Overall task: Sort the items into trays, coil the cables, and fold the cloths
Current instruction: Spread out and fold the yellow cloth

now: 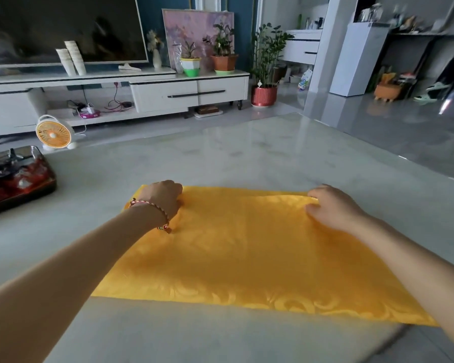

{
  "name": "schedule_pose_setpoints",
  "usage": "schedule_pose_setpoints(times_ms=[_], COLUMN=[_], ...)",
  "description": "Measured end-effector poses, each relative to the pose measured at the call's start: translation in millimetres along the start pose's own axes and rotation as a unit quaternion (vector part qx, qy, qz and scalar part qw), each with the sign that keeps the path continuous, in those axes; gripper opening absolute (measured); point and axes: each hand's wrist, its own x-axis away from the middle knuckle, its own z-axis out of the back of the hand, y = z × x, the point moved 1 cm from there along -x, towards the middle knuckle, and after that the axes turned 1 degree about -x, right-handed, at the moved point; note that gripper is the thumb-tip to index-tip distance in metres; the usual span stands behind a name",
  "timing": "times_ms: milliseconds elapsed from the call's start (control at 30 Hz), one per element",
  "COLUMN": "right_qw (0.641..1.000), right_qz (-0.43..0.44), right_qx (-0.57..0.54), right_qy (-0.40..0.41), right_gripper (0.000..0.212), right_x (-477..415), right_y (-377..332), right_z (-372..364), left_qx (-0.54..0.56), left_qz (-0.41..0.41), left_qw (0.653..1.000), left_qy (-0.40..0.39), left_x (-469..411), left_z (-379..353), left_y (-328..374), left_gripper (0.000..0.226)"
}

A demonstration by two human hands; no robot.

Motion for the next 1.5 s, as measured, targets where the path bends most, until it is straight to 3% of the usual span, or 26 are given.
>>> schedule_pose_setpoints(times_ms=[100, 300, 467, 833, 1067, 1267, 1367, 1500], right_qw=[0.999, 0.996, 0.99, 0.995, 0.997, 0.997, 0.998, 0.988], right_qz=[0.029, 0.085, 0.127, 0.065, 0.049, -0.01, -0.052, -0.075], right_qx=[0.023, 0.022, 0.004, -0.055, -0.021, -0.058, -0.028, 0.12], right_qy=[0.028, -0.024, -0.067, -0.051, -0.057, -0.043, -0.017, 0.065], right_gripper=[0.03, 0.015, 0.018, 0.024, 0.028, 0.013, 0.006, 0.034], right_x=[-8, 5, 21, 13, 4, 4, 9, 21], right_y=[1, -15, -38, -41, -41, -26, -14, -6], right_z=[-2, -4, -4, -9, -18, -17, -10, 3], left_qx=[-0.02, -0.075, -0.074, 0.052, -0.021, -0.084, 0.005, 0.1], left_qz=[-0.015, -0.03, -0.027, 0.04, 0.064, 0.047, -0.011, -0.084], left_qw=[1.0, 0.993, 0.984, 0.996, 0.997, 0.995, 1.0, 0.989], left_qy=[-0.007, -0.085, -0.158, -0.052, -0.036, 0.002, -0.004, -0.076], left_x=[-6, 19, 53, 66, 61, 86, 109, 145], left_z=[4, 13, 8, -10, -13, -5, 2, -6], left_y=[-2, -24, -55, -79, -72, -40, -2, 44], left_gripper=[0.028, 0.029, 0.03, 0.018, 0.015, 0.05, 0.053, 0.069])
